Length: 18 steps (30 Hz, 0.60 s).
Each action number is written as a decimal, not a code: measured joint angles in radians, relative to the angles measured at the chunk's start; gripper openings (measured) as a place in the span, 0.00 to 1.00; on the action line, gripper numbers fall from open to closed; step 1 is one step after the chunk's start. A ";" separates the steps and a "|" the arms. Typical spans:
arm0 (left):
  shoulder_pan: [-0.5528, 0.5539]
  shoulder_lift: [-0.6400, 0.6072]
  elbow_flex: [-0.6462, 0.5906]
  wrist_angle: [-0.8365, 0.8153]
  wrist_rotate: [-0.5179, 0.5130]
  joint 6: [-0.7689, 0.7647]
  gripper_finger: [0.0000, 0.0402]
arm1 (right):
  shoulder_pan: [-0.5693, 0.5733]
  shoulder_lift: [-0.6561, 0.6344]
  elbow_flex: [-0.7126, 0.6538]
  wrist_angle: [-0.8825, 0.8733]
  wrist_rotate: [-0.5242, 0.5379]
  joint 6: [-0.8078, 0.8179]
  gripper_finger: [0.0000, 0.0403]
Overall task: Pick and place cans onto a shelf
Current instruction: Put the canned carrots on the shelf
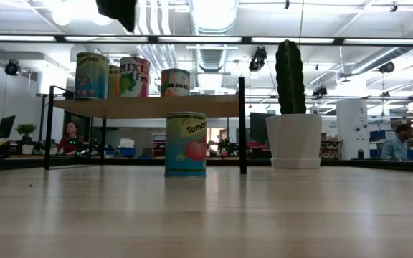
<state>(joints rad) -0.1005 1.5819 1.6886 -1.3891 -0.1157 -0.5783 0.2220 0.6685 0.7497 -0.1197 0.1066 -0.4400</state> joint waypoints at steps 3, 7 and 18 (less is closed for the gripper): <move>-0.052 0.008 0.000 0.000 0.118 -0.120 0.00 | 0.000 0.000 0.007 0.006 0.000 -0.027 0.02; -0.156 0.015 -0.016 -0.016 0.143 -0.256 0.00 | 0.000 0.000 0.014 0.007 0.000 -0.066 0.02; -0.475 0.016 -0.152 -0.024 0.118 -0.881 0.00 | 0.000 0.000 0.026 0.006 -0.001 -0.143 0.02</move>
<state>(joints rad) -0.5752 1.5984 1.5364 -1.4132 0.0024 -1.4595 0.2218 0.6682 0.7761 -0.1135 0.1059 -0.5835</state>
